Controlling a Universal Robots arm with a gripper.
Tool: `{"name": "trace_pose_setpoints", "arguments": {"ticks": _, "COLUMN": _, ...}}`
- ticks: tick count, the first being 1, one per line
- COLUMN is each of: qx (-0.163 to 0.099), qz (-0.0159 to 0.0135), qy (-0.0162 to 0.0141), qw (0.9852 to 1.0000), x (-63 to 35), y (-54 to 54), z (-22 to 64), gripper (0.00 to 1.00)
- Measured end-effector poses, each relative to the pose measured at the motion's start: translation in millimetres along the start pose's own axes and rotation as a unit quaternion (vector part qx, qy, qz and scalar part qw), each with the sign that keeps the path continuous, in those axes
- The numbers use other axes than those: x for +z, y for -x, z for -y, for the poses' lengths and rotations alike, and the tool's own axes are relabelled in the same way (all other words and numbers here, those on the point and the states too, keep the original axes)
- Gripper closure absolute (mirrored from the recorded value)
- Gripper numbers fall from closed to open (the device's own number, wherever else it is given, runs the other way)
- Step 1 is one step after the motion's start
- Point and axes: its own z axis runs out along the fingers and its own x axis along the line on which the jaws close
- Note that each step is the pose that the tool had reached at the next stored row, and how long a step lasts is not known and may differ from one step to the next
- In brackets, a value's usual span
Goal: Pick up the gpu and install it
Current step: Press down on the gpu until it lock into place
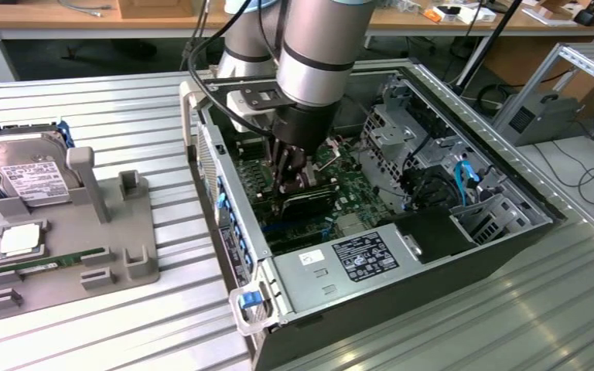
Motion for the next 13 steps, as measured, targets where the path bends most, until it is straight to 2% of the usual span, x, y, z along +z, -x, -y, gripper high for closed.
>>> {"name": "trace_pose_setpoints", "arguments": {"ticks": 8, "qx": 0.0, "qz": -0.0002, "qy": 0.0002, "qw": 1.0, "x": 8.0, "y": 0.4, "z": -2.0, "gripper": 0.89}}
{"name": "trace_pose_setpoints", "arguments": {"ticks": 13, "qx": 0.0, "qz": 0.0, "qy": -0.0001, "qw": 1.0, "x": 9.7, "y": 0.7, "z": -7.9, "gripper": 0.89}}
